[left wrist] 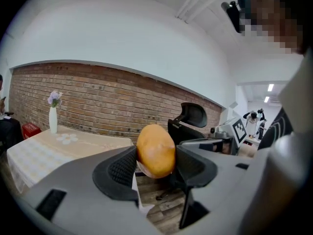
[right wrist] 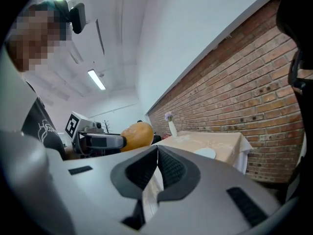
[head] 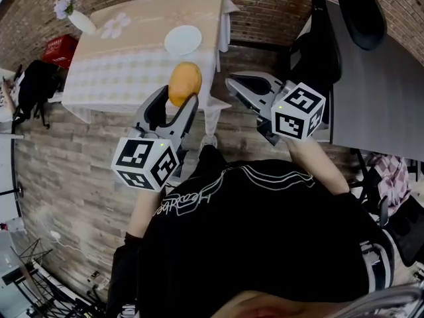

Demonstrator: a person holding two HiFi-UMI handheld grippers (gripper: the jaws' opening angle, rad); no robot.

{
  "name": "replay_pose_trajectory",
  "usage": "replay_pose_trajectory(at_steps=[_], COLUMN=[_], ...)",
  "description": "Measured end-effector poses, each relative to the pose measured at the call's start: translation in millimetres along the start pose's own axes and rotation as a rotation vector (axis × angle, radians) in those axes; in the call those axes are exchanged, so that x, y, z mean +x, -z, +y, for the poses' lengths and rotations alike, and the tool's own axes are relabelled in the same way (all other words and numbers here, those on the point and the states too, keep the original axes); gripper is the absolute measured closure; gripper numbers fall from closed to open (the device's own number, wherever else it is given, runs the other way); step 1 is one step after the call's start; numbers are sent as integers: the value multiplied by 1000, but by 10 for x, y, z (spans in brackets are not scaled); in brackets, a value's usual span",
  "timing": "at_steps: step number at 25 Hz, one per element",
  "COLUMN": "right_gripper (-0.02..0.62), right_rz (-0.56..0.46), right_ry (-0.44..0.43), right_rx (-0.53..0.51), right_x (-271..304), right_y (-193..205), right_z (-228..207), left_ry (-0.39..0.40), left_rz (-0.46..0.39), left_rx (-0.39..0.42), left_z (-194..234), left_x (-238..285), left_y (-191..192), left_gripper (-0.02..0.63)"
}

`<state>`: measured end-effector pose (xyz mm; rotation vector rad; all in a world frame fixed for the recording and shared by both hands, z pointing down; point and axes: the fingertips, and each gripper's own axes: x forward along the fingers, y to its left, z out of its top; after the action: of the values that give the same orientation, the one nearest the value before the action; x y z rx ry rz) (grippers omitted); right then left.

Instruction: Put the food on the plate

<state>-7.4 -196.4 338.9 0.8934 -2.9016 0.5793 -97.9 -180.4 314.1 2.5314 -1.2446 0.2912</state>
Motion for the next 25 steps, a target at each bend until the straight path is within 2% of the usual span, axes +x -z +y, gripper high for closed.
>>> replay_pose_trajectory(at_steps=[5,14,18,25], right_gripper=[598,598,598,598], right_rz=[1,-3,-4,19], right_ry=[51,154,198,260], right_rx=[24,67,92,161], right_x=[400,837,980,1240], right_y=[-130,-288,-263,-51], right_z=[-320,-851,-1081,-1467], left_ry=[38,147,180,187], left_rz=[24,83,103,147], left_rx=[35,19,22,37], left_z=[479,983,1184,1605], left_x=[364,993,1259,1705], left_y=[-205,-305,-287,-104], left_gripper=[357,356,357,356])
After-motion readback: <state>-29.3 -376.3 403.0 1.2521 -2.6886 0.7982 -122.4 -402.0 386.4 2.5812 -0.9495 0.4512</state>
